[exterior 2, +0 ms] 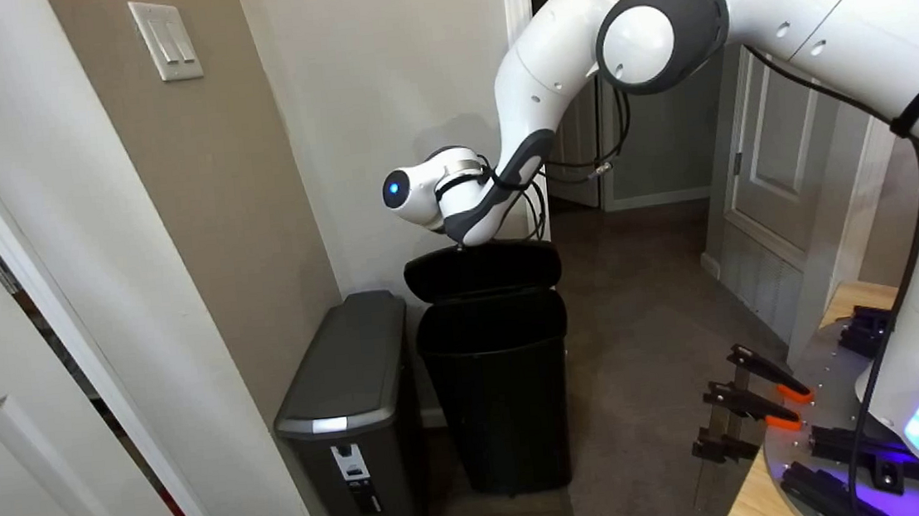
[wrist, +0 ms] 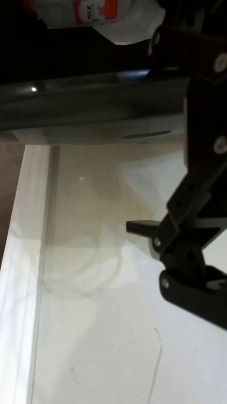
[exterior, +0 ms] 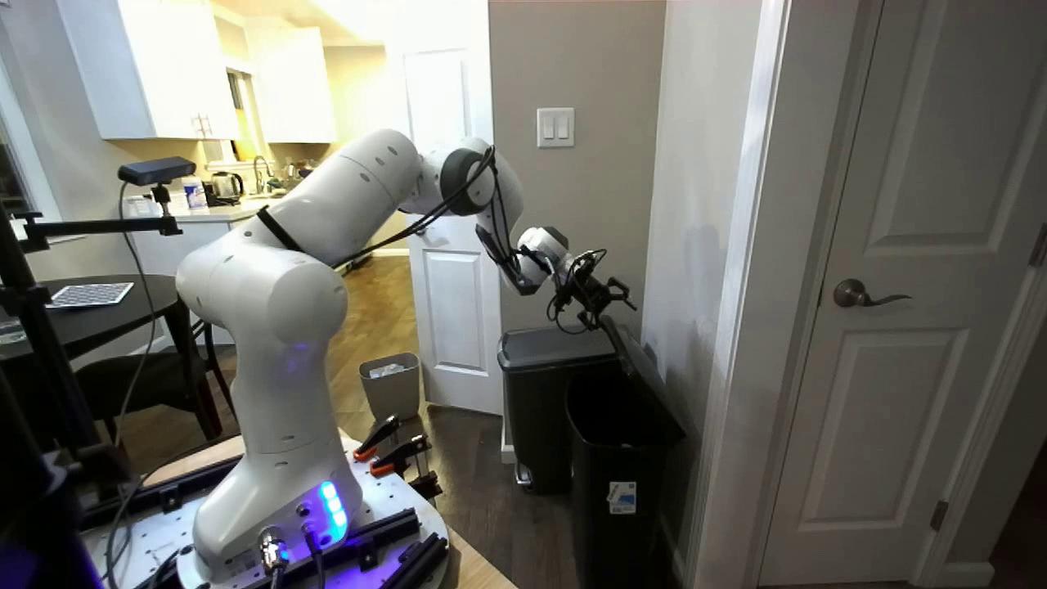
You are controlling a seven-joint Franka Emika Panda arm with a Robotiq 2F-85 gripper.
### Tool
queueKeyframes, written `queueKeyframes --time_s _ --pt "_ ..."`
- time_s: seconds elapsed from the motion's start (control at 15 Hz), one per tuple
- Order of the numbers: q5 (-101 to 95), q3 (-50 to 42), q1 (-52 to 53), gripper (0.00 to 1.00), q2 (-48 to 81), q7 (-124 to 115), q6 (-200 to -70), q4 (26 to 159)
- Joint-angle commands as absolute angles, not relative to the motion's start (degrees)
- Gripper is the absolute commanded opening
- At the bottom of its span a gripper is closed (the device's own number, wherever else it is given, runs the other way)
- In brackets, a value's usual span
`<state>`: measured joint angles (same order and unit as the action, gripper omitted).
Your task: Open the lid of the black bin
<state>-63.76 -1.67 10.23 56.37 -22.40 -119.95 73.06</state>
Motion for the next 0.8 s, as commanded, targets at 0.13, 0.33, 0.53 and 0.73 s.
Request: queueKeyframes --time_s 0.13,0.33,0.53,0.73 --pt "-56.4 -1.2 5.0 1.0 48.7 -21.0 -127.8 78.0" --pt "-52.4 -2.0 2.6 1.0 46.4 -20.5 -131.1 79.0" --pt "-48.3 -2.8 1.0 1.0 45.1 -20.0 -134.0 79.5" --pt "-44.6 -3.8 0.5 1.0 44.1 -19.2 -135.4 80.1"
